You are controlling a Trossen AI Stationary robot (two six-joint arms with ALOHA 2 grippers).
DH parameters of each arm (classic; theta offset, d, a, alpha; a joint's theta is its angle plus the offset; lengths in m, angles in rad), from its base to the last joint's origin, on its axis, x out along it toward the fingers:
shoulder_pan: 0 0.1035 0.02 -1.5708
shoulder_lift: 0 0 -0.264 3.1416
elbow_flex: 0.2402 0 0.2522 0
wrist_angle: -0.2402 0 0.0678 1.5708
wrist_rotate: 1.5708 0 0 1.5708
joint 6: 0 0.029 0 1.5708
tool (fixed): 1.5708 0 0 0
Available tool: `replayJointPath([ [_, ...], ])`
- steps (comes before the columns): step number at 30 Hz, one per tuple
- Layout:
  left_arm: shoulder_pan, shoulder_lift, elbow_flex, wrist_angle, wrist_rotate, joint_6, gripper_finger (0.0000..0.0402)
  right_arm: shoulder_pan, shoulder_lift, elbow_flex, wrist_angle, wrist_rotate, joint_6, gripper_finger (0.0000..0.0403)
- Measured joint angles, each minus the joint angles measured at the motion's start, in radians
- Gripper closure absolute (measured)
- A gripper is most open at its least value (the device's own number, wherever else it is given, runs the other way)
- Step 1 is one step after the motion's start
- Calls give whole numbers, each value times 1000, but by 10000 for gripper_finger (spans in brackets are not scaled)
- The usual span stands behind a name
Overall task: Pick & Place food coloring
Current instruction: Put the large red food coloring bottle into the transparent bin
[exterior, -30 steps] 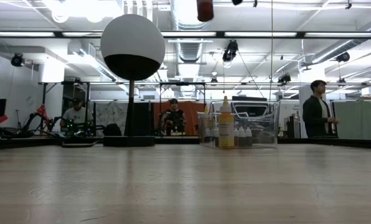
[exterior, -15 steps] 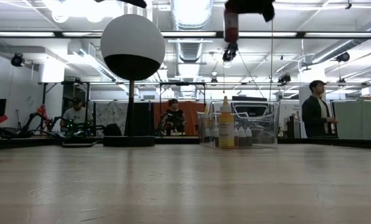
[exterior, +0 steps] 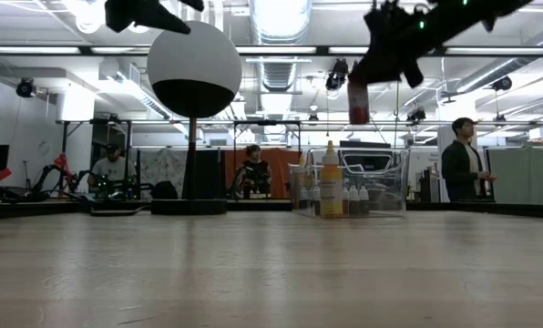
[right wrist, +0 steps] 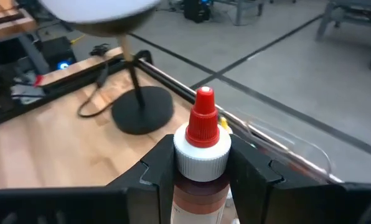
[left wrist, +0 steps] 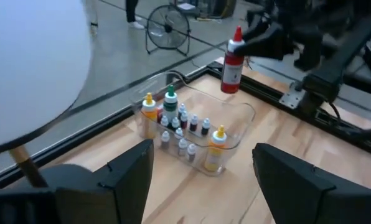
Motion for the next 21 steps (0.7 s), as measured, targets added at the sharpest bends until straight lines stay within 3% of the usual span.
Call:
replayJointPath([
  [10, 0, -68, -102, 12, -71, -97, 157, -99, 19, -175, 178, 0, -3, 296],
  [21, 0, -67, -120, 22, -69, -121, 157, -157, 159, -207, 313, -25, -53, 296],
])
